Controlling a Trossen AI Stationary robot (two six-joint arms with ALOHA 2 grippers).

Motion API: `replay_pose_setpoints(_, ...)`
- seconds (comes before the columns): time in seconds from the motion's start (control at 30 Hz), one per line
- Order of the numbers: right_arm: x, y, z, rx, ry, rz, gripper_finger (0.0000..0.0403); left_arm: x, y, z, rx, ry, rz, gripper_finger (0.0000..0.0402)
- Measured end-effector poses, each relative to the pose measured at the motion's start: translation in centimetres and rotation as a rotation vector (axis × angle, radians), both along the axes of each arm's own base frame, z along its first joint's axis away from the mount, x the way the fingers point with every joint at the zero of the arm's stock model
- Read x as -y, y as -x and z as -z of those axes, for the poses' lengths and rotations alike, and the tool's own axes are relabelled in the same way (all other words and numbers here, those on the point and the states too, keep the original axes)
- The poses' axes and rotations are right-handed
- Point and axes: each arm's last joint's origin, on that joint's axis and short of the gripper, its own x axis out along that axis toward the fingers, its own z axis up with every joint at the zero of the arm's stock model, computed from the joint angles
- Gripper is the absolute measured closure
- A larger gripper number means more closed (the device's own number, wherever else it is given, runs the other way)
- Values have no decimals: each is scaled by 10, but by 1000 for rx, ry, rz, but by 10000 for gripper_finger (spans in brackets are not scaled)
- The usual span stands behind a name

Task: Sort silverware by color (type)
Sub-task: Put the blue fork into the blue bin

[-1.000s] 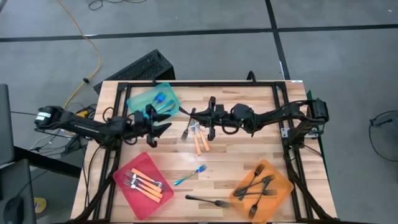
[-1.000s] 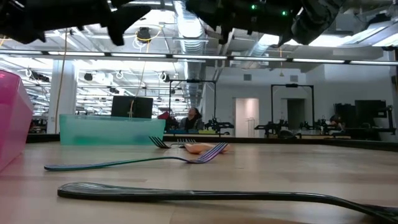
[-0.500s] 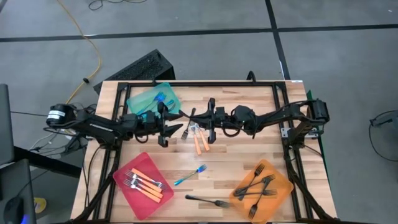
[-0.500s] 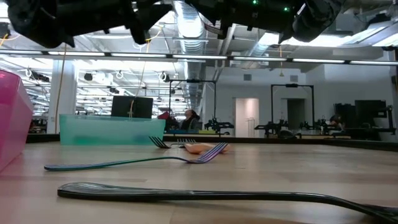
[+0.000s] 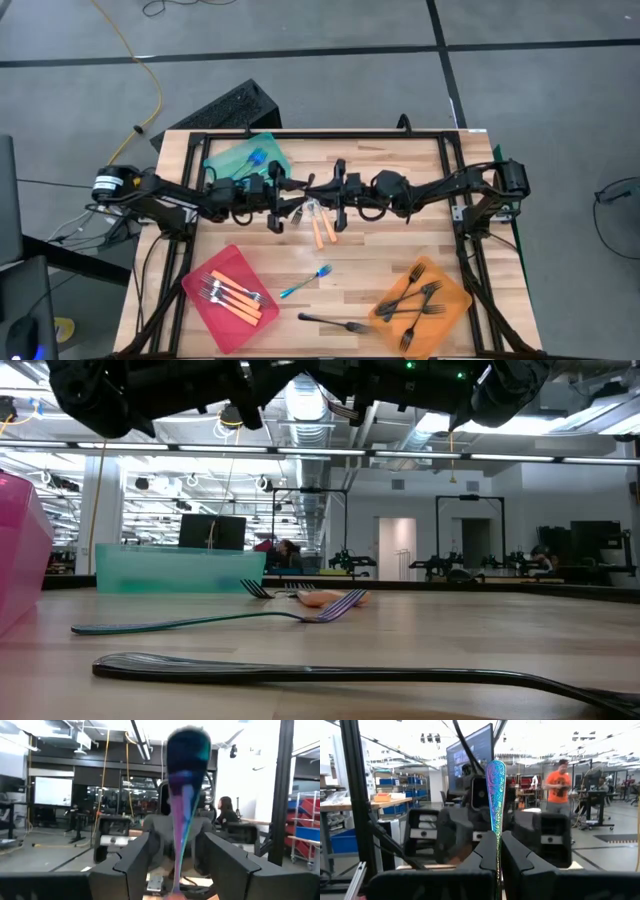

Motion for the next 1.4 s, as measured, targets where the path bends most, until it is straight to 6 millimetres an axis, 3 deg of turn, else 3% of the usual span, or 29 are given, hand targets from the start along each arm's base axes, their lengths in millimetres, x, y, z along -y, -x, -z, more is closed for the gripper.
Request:
replay_pose_setpoints(0.43, 0, 0, 2, -18, 0, 0, 373, 0, 0, -6, 39, -33, 2, 238)
replay_pose_setpoints(0.53, 0, 0, 2, -18, 0, 0, 373, 0, -1, -5, 29, -51, 3, 271)
replay_pose_setpoints(0.73, 0, 0, 2, -17, 3, 2, 372, -1, -1, -5, 26, -62, -29, 380)
replay_pose_setpoints(0.97, 0, 0, 2, -18, 3, 0, 368, -1, -1, -5, 25, -56, -44, 390)
replay_pose_setpoints(1.2, 3, -1, 4, -43, -22, 10, 323, -2, -1, -4, 18, -55, -61, 391)
replay_pose_setpoints(1.4, 3, -1, 6, -60, -7, 14, 253, -3, 0, -5, 19, -47, -96, 392)
